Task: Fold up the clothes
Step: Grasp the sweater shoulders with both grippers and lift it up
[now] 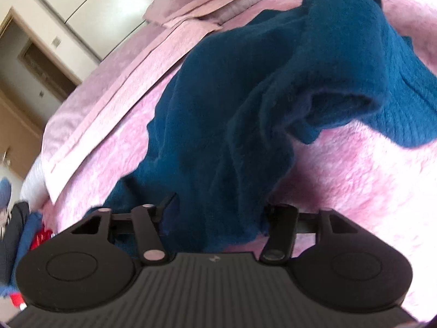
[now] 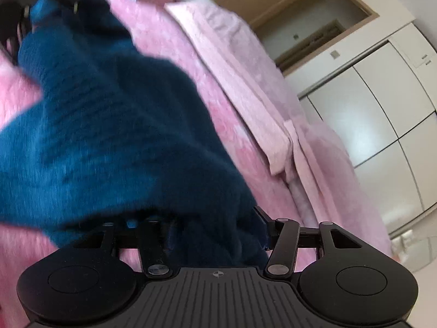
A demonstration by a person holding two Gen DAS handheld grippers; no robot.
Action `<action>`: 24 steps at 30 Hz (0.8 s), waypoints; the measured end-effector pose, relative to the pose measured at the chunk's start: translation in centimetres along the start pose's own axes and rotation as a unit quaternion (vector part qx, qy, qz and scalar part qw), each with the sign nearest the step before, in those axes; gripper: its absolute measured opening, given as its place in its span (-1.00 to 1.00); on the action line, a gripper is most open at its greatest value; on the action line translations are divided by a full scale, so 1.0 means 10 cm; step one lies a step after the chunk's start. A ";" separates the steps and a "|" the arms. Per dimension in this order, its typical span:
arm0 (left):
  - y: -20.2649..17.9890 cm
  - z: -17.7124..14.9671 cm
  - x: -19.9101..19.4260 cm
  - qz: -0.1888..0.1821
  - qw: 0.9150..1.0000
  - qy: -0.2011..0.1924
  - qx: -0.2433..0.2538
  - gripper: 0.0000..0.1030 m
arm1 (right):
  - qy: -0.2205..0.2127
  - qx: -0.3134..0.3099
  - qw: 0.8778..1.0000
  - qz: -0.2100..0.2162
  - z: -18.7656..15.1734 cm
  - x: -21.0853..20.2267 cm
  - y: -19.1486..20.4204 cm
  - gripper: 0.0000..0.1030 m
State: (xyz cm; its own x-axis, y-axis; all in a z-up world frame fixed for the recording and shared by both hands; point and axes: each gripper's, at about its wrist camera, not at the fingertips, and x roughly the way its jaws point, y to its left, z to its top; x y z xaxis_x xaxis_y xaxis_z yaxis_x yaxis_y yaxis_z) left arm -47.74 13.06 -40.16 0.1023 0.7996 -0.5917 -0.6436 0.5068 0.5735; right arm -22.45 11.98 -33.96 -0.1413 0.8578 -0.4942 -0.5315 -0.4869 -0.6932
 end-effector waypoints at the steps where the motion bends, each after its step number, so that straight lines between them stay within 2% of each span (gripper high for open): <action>1: 0.05 0.01 -0.01 0.004 1.000 -0.003 -0.004 -0.80 | 0.004 0.016 1.000 0.006 0.01 -0.01 -0.06 -0.82; 4: 0.22 0.04 -0.04 0.015 1.000 -0.013 -0.014 -0.80 | 0.021 0.077 0.997 0.004 0.03 -0.22 -0.20 -0.80; 8: 0.62 0.20 -0.35 0.051 0.997 -0.055 -0.035 -0.81 | 0.039 0.125 0.991 -0.031 0.08 -0.60 -0.36 -0.80; 11: 0.99 0.43 -0.67 0.076 0.991 -0.094 -0.062 -0.81 | 0.021 0.130 0.988 -0.075 0.30 -1.03 -0.45 -0.81; 14: 1.37 0.66 -1.07 0.097 0.982 -0.135 -0.091 -0.81 | -0.006 0.141 0.983 -0.119 0.58 -1.45 -0.61 -0.81; 18: 1.87 0.95 -1.77 0.122 0.964 -0.199 -0.126 -0.81 | -0.048 0.148 0.973 -0.168 1.01 -2.12 -0.91 -0.81; 24: 2.37 1.27 -2.90 0.132 0.945 -0.268 -0.134 -0.81 | -0.112 0.119 0.962 -0.218 1.53 -3.29 -1.24 -0.81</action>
State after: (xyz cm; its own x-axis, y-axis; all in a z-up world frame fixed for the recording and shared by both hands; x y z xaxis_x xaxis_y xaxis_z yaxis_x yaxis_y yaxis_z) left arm -56.38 5.95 -2.18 0.2341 0.9716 -0.0342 -0.8623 0.2237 0.4543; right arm -23.98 -7.65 -1.05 -0.0239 0.9989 -0.0394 -0.7539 -0.0439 -0.6555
